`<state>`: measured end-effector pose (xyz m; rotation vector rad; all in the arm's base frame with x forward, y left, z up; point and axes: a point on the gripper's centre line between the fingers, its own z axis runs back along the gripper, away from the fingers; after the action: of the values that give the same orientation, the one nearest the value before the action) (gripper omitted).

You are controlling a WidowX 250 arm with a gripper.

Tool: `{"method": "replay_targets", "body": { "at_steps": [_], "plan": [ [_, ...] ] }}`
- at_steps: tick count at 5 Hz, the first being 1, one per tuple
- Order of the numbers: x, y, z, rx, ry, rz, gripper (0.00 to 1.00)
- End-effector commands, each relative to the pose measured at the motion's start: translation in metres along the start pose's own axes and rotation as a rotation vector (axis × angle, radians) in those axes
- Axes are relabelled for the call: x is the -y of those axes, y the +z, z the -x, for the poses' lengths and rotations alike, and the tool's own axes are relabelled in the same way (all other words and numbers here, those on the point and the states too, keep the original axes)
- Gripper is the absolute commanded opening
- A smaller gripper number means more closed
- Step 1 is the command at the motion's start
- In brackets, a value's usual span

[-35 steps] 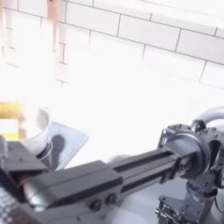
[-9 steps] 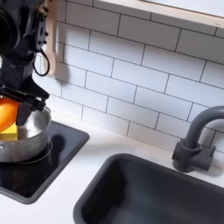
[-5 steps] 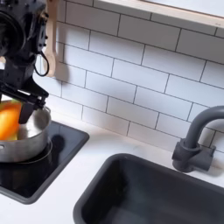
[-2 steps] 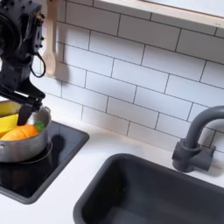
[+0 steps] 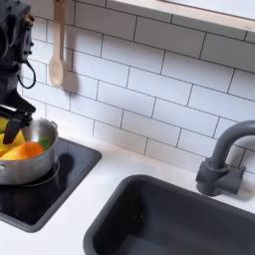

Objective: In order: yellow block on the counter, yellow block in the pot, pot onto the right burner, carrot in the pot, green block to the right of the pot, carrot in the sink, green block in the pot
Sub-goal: 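Take the carrot out of the sink and put it in the pot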

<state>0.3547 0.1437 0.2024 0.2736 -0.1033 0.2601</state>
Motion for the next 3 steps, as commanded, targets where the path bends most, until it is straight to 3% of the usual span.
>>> {"method": "replay_targets", "body": {
  "at_steps": [1,3],
  "plan": [
    [-0.015,0.002,0.002,-0.004,0.067,0.006,1.00],
    [-0.027,-0.004,0.009,-0.038,0.127,0.011,1.00]
  ]
}}
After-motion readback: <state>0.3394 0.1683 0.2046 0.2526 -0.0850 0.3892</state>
